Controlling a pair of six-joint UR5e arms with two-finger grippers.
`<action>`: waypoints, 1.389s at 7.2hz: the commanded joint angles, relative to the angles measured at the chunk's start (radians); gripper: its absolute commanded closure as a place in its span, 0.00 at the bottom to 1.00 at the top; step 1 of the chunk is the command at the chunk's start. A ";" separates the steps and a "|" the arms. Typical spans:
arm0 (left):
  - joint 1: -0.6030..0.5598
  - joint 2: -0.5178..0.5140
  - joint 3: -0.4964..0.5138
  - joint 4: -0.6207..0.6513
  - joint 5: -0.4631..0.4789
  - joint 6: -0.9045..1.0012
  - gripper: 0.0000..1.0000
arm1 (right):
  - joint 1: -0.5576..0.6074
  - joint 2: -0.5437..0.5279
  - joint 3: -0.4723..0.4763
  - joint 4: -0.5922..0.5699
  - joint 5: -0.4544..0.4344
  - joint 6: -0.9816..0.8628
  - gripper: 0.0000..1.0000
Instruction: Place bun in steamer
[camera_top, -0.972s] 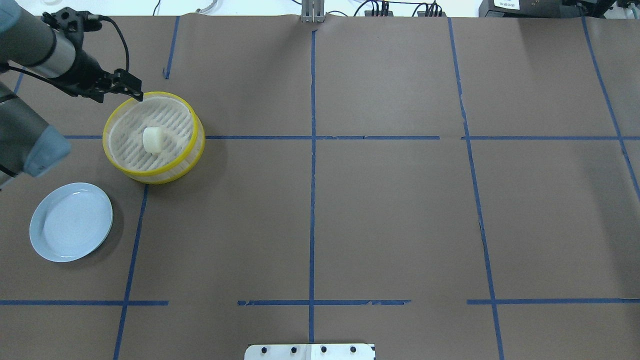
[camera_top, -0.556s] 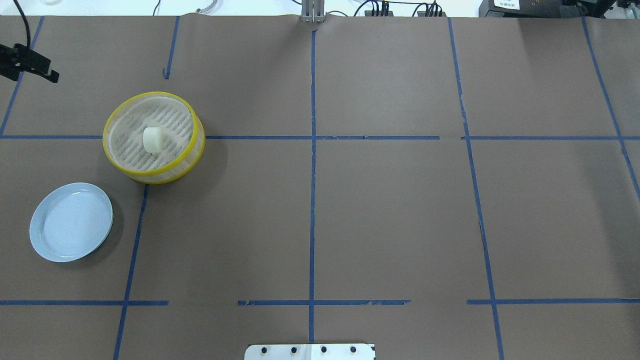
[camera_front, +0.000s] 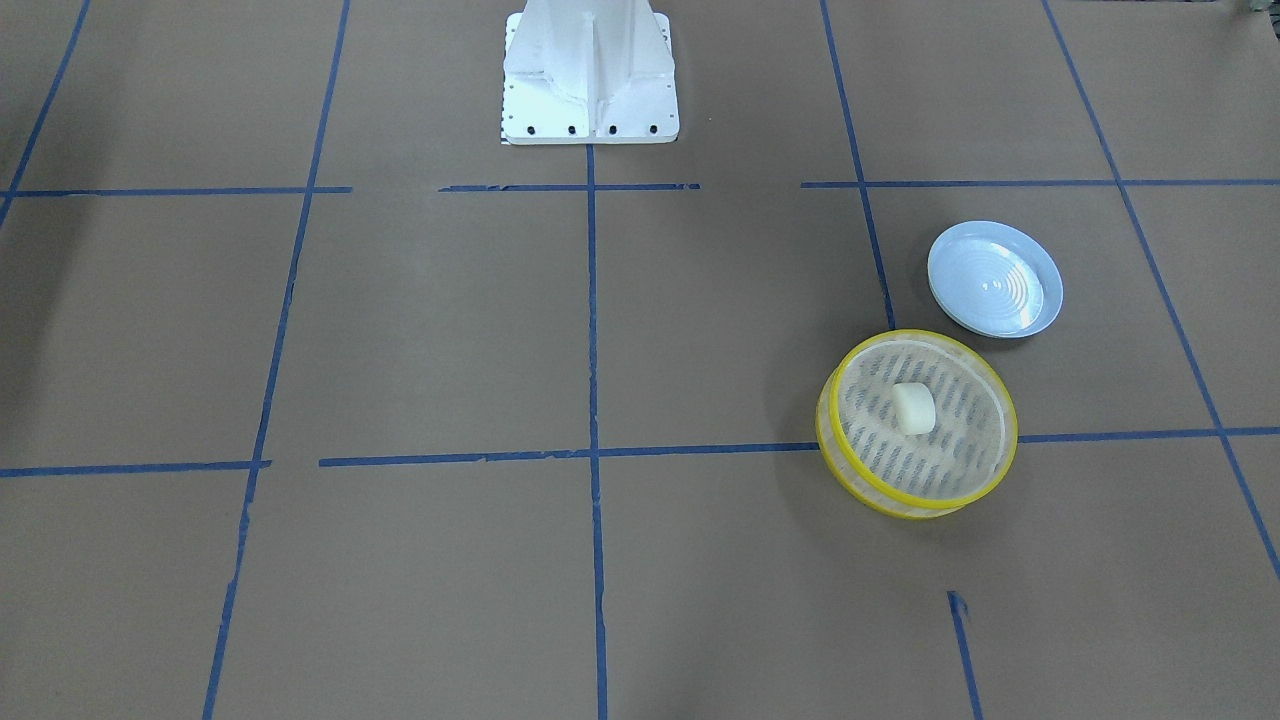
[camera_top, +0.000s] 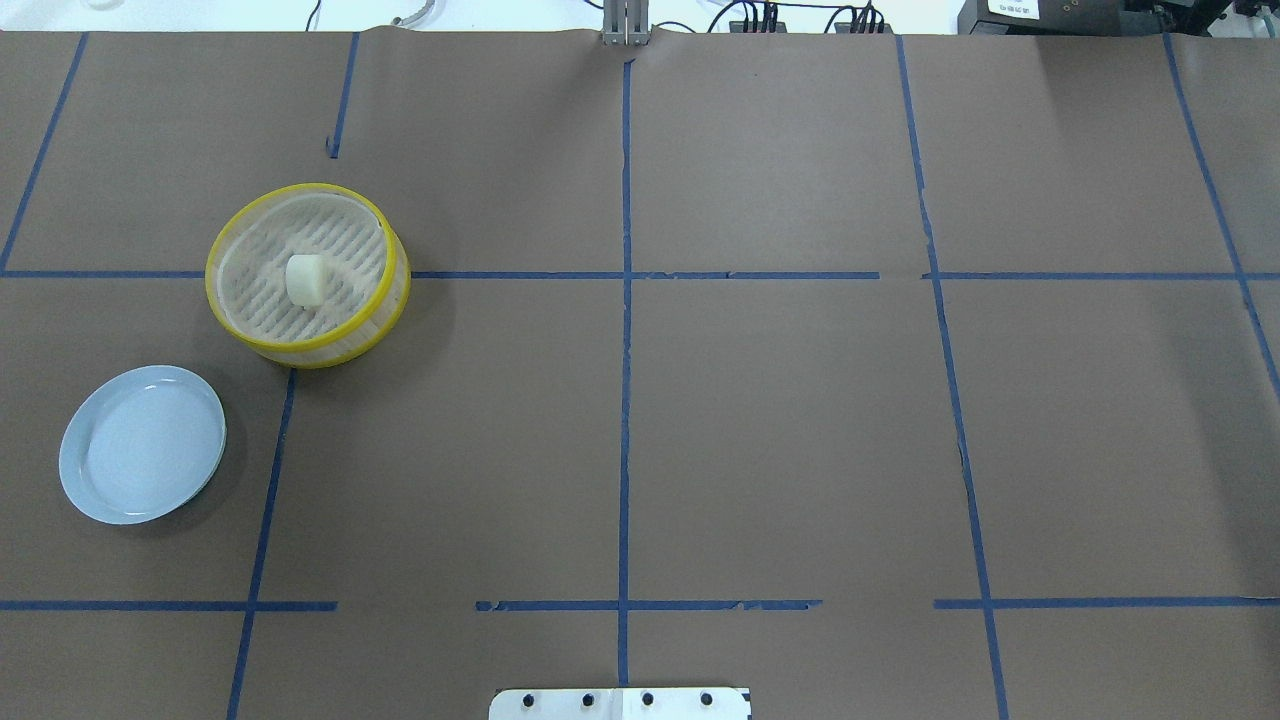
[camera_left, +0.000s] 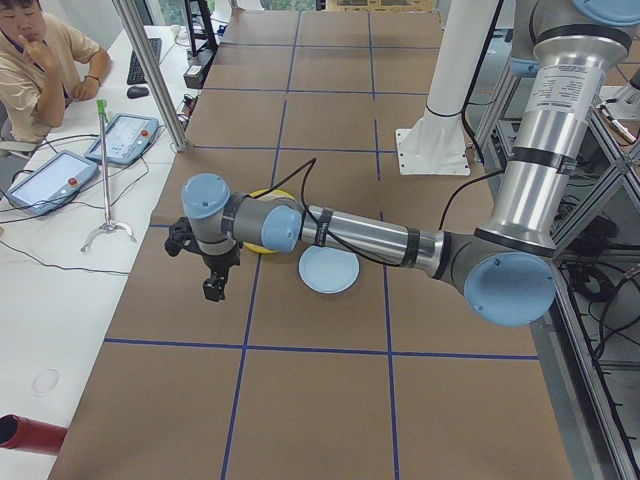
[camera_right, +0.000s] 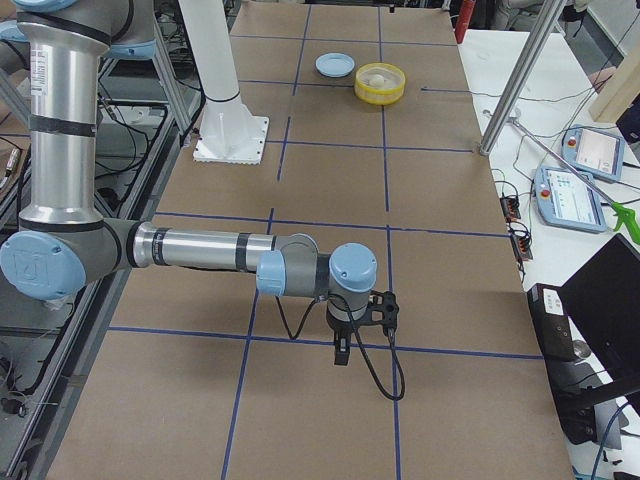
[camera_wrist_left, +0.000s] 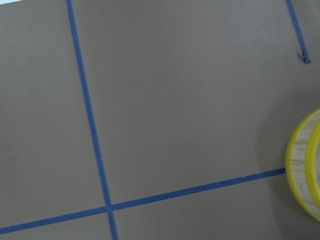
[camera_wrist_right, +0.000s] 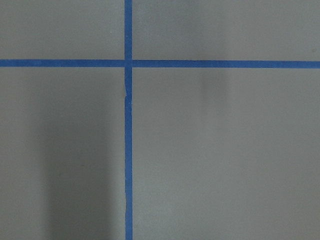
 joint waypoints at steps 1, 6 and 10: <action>-0.012 0.050 -0.016 0.006 -0.002 0.025 0.00 | 0.000 0.000 0.000 0.000 0.000 0.000 0.00; -0.112 0.064 -0.007 0.062 -0.049 0.028 0.00 | 0.000 0.000 0.000 0.000 0.000 0.000 0.00; -0.110 0.064 -0.010 0.064 -0.043 0.028 0.00 | 0.000 0.000 0.000 0.000 0.000 0.000 0.00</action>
